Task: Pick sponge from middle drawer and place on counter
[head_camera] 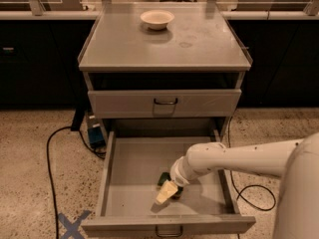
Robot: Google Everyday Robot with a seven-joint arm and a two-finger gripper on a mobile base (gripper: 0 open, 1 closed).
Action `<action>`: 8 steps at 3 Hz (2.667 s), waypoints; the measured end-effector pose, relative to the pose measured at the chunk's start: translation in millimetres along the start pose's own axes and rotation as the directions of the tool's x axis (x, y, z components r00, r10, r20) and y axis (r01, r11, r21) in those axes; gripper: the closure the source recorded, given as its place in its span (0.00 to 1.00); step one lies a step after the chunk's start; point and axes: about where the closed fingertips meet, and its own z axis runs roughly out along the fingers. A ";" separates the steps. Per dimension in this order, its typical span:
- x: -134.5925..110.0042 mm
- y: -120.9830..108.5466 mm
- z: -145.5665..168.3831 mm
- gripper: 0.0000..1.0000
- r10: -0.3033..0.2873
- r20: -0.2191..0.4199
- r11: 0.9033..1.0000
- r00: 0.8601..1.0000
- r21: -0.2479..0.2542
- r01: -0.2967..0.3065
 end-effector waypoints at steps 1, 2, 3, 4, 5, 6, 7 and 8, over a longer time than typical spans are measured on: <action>4.9 -3.7 34.3 0.00 0.052 -0.001 0.999 0.999 -0.012 -0.052; 22.9 -16.8 83.2 0.00 0.144 0.001 0.988 0.990 -0.057 -0.144; 22.9 -16.8 83.3 0.00 0.144 0.001 0.988 0.990 -0.057 -0.144; 18.9 -20.7 89.5 0.00 0.145 0.006 0.989 0.989 -0.044 -0.144; 9.5 -25.8 100.0 0.18 0.135 0.005 0.990 0.991 -0.034 -0.134; 9.5 -25.8 100.0 0.15 0.135 0.005 0.990 0.991 -0.034 -0.134; 9.5 -25.7 100.1 0.00 0.135 0.005 0.990 0.991 -0.034 -0.134; 13.1 -27.9 102.6 0.00 0.148 -0.001 0.989 0.989 -0.028 -0.148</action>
Offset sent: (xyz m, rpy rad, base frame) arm 0.0179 0.0149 -0.0958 0.0362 0.1192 -0.1046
